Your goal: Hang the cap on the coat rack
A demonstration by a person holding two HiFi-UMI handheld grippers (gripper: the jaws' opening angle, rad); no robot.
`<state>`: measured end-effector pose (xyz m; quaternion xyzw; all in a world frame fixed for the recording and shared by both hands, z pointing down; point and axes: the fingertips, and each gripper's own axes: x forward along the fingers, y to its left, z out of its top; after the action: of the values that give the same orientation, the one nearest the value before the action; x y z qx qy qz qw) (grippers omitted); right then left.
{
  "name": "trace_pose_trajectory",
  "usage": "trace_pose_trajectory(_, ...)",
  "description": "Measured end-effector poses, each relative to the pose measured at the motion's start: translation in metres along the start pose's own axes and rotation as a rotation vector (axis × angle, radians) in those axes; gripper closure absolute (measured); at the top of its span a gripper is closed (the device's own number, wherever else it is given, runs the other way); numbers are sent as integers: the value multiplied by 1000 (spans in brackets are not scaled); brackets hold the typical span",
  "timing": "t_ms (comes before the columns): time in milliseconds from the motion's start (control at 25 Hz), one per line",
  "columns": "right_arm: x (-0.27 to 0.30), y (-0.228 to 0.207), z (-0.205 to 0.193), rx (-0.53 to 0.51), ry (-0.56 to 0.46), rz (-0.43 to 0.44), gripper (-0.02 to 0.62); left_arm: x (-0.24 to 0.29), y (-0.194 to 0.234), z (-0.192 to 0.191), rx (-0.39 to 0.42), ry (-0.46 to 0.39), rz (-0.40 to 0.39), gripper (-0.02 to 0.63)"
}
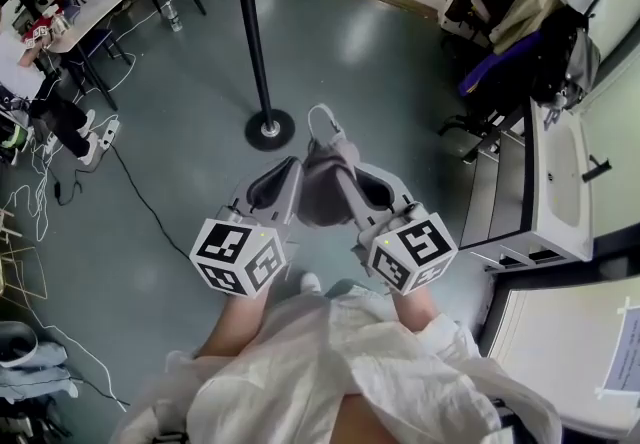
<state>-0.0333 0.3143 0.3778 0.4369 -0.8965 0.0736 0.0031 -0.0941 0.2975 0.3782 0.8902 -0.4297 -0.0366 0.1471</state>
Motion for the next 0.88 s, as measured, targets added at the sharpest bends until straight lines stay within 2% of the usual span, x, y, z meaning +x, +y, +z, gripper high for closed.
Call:
trace_pose_trajectory(280,21,-14,-14,25,38,4,584,21,7,-14,13,49,-51,588)
trace_pose_trajectory(520,51,-31,-21,36,57,28,584,43,17,-7,42,34,-44,588)
trace_pose_trajectory(880,115,-85,-4,37,27,48,584,103,70,13,40,31,2,588)
